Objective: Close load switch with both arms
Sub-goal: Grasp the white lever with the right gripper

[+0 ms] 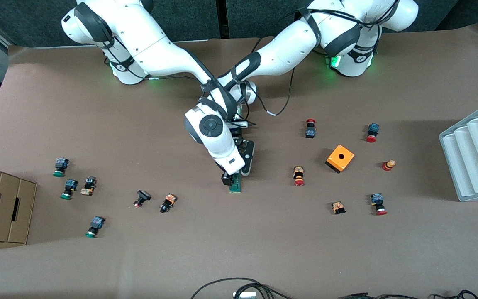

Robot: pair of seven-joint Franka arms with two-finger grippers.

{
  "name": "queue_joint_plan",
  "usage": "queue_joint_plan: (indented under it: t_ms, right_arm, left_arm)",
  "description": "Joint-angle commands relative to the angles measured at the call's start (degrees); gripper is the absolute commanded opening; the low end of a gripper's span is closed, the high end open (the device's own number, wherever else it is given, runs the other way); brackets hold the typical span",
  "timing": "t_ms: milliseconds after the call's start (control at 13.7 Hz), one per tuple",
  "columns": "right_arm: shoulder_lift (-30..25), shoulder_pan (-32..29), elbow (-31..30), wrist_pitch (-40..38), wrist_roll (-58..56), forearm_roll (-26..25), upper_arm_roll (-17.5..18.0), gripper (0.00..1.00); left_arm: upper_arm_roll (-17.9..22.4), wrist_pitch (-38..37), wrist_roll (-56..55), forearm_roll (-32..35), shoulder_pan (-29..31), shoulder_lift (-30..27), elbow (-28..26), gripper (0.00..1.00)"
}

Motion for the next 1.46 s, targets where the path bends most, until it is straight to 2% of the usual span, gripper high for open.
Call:
queue_joint_plan:
  t_ms: [0,659,1391]
  right_arm:
    - [0.99,0.50,1.84,0.98,-1.67,-0.97,-0.57,0.90]
    - [1.16,0.50,2.02,1.15,-2.38,-1.58,-0.57,0.89]
    - [1.60,0.41,1.94,1.59,-2.38,-1.59,-0.66,0.94]
  left_arm:
    - [1.14,0.72,-0.31,1.34,-0.34,1.73,1.76,0.33]
    - [1.14,0.72,-0.31,1.34,-0.34,1.73,1.76,0.33]
    - [1.14,0.81,-0.31,1.34,-0.34,1.73,1.76,0.33]
